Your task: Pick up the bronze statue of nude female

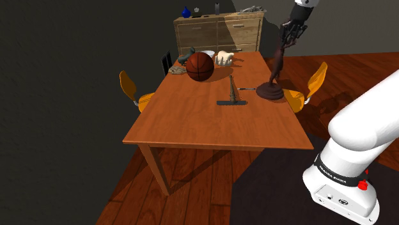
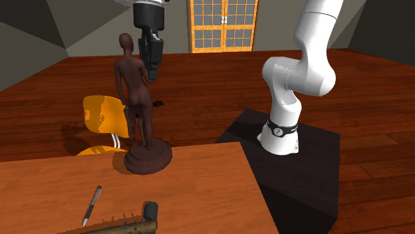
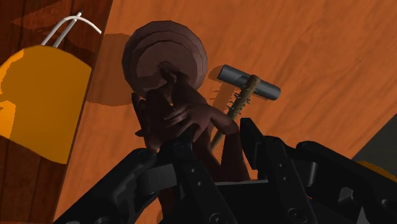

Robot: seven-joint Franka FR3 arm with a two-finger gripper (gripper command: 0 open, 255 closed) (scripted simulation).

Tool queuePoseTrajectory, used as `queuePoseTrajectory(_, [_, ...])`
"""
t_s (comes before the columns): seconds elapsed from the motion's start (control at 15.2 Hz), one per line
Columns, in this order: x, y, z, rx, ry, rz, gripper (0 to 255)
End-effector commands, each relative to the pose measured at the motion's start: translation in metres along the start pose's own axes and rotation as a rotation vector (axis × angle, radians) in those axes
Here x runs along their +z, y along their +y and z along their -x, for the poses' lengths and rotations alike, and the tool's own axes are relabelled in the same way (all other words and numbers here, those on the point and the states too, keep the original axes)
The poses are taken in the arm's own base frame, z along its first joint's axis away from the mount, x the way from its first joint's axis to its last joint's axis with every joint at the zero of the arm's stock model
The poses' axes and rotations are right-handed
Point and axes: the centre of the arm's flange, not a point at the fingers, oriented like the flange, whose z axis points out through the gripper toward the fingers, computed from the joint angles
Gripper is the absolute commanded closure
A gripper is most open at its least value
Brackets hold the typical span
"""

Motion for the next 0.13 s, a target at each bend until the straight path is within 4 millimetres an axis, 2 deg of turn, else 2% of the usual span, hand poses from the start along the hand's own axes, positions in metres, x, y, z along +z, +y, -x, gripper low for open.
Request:
queuePoseTrajectory(0.0, [-0.0082,-0.0005,0.0004,0.000,0.003,0.000,255])
queuePoseTrajectory(0.07, [-0.0082,-0.0005,0.0003,0.000,0.003,0.000,255])
